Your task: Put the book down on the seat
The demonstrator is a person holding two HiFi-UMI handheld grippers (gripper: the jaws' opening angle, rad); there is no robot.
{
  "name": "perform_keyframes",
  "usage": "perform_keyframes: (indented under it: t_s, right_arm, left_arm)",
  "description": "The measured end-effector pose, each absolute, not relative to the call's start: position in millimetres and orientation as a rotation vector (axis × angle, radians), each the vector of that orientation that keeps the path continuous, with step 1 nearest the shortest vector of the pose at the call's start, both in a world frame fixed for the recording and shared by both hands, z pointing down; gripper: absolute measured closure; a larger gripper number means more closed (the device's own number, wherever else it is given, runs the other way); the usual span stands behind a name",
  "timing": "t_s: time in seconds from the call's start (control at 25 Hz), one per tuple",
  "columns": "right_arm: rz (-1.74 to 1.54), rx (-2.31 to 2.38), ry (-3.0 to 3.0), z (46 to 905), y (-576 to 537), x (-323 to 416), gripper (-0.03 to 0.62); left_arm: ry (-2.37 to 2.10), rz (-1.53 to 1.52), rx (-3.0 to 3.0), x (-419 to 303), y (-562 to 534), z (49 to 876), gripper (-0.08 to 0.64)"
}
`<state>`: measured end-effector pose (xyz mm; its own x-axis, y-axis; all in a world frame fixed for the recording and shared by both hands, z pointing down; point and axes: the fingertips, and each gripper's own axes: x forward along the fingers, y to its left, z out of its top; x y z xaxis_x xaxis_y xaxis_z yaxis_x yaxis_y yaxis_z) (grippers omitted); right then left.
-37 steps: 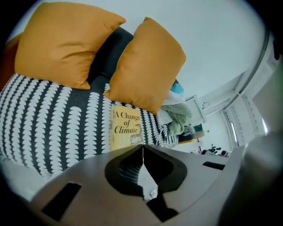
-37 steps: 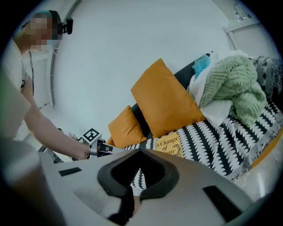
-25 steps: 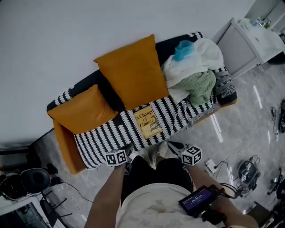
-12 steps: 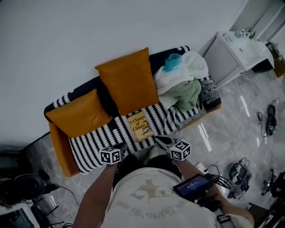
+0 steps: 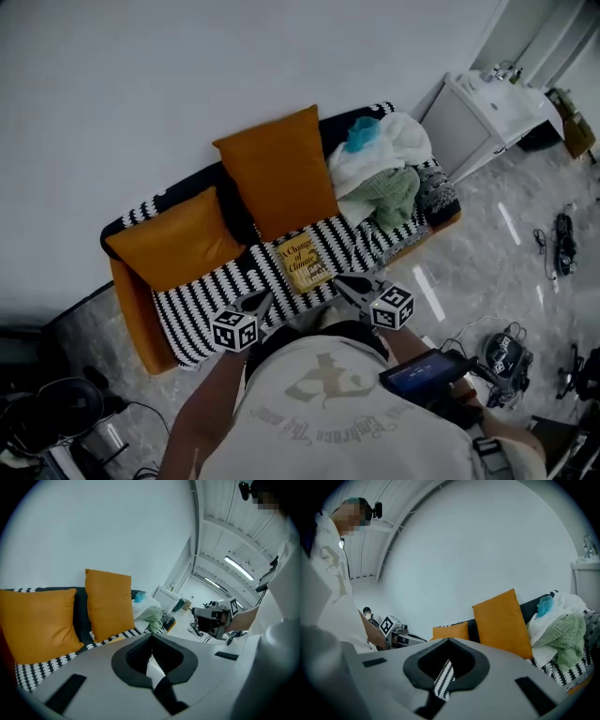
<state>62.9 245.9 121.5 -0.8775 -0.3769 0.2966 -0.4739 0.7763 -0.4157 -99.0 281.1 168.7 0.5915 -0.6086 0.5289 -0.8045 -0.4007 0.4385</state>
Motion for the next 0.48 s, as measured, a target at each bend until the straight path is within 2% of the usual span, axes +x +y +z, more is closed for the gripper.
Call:
perform_keyframes:
  t_s: [0.48]
  right_arm:
    - [0.696, 0.77, -2.754, 122, 280, 64, 0.578]
  left_arm:
    - [-1.102, 0.332, 2.192, -101, 310, 162, 0.548]
